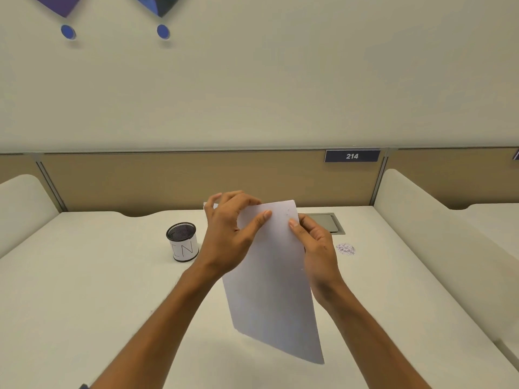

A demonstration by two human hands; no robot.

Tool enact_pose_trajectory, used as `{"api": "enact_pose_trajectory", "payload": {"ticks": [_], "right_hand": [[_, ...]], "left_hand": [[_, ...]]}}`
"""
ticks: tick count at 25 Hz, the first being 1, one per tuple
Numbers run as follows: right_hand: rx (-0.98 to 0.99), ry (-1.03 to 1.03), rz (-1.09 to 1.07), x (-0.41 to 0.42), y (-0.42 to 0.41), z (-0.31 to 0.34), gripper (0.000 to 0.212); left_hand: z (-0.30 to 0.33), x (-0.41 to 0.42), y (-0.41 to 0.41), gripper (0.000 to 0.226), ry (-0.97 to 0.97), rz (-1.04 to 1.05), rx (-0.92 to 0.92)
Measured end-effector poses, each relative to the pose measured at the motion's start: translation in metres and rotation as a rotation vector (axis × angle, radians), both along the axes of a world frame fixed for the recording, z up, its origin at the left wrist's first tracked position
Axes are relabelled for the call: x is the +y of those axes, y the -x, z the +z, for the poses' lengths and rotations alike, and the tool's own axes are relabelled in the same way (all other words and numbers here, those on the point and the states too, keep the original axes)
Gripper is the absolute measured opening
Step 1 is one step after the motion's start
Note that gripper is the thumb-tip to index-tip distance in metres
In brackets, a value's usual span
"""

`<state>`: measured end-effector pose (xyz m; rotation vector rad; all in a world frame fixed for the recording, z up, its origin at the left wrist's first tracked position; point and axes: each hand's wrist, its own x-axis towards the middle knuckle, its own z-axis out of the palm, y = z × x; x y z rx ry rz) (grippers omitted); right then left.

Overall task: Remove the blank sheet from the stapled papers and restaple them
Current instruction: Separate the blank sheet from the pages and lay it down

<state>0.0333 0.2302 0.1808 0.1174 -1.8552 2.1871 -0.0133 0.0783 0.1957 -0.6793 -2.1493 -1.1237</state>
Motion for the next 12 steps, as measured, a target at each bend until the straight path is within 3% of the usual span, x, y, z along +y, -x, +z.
{"api": "enact_pose_trajectory", "payload": {"ticks": [12], "right_hand": [[0.002, -0.003, -0.035, 0.0029, 0.0032, -0.0023, 0.028]], "left_hand": [[-0.0031, 0.0072, -0.0057, 0.007, -0.041, -0.010, 0.015]]}}
